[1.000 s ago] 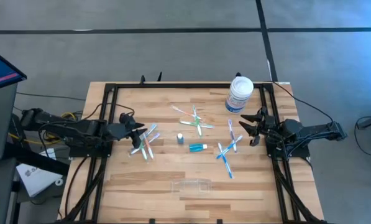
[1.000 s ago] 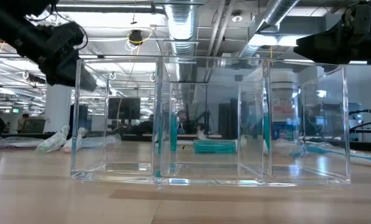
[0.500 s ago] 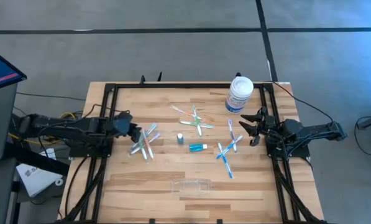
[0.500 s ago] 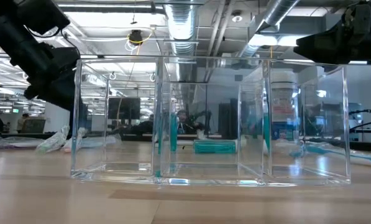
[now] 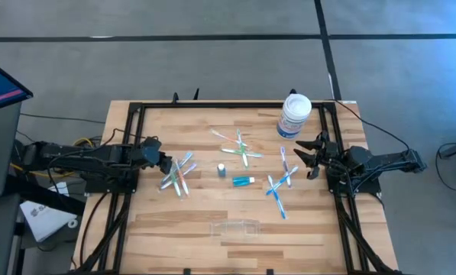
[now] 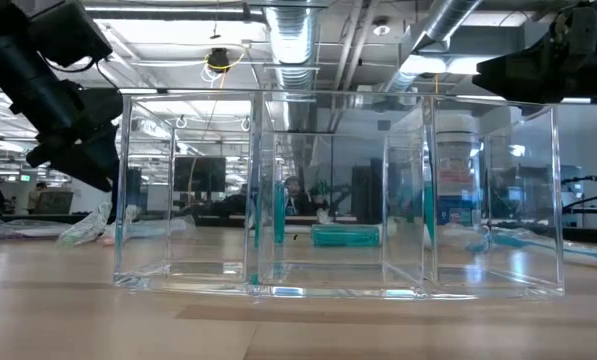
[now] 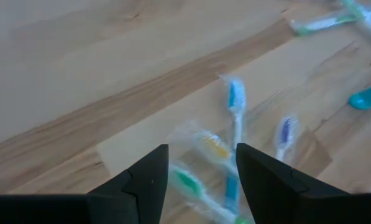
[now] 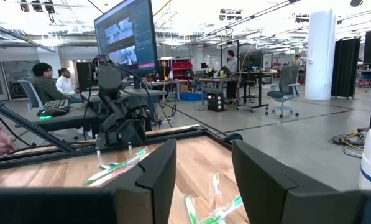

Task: Pick & Place toothbrushing station
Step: Put the green toothbrush into the transparent organizer

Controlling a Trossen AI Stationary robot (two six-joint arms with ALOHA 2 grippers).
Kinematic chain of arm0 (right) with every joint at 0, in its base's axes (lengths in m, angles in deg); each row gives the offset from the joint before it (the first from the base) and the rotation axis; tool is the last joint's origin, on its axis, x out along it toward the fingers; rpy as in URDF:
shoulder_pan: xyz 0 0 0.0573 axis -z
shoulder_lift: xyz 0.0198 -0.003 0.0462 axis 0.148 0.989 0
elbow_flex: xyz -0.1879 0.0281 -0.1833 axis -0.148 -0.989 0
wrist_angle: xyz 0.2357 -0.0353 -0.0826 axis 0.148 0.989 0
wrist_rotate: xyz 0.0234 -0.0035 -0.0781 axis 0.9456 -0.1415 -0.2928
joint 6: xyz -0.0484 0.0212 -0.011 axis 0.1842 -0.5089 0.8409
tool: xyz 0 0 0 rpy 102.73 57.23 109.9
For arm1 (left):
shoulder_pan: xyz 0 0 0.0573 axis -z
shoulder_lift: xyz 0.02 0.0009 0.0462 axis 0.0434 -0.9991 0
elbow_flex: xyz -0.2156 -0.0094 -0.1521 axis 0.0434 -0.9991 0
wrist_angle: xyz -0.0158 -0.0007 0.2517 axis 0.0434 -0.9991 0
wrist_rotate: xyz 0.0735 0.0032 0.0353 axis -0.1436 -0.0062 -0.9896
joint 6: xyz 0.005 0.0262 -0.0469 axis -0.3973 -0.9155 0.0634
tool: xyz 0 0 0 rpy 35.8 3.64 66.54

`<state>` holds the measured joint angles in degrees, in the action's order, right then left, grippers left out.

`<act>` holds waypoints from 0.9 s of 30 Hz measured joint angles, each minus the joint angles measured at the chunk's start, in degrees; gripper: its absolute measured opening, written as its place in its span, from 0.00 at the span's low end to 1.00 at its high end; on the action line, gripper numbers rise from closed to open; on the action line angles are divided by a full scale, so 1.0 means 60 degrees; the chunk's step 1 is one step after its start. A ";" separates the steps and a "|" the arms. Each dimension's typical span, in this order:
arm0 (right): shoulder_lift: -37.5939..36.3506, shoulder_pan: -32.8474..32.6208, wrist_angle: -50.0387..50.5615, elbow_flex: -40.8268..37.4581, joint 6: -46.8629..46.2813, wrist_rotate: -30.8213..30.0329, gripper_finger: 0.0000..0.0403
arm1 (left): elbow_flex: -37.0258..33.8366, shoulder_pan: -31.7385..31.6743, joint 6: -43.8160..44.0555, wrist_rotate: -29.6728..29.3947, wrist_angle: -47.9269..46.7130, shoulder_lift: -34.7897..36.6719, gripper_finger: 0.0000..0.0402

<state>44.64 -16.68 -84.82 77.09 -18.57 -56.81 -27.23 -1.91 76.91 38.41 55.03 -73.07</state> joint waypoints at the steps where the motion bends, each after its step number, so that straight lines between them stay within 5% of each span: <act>1: 0.0001 0.0000 0.0000 0.0002 0.0000 0.0003 0.37 | -0.0016 -0.0048 0.0000 -0.0003 -0.0015 0.0000 0.47; 27: 0.0000 0.0000 0.0000 -0.0002 0.0000 0.0001 0.37 | -0.0557 -0.0958 0.0496 0.0450 0.0173 0.0000 0.51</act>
<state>44.64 -16.68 -84.82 77.08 -18.57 -56.80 -30.57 -7.66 79.88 41.11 56.07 -73.07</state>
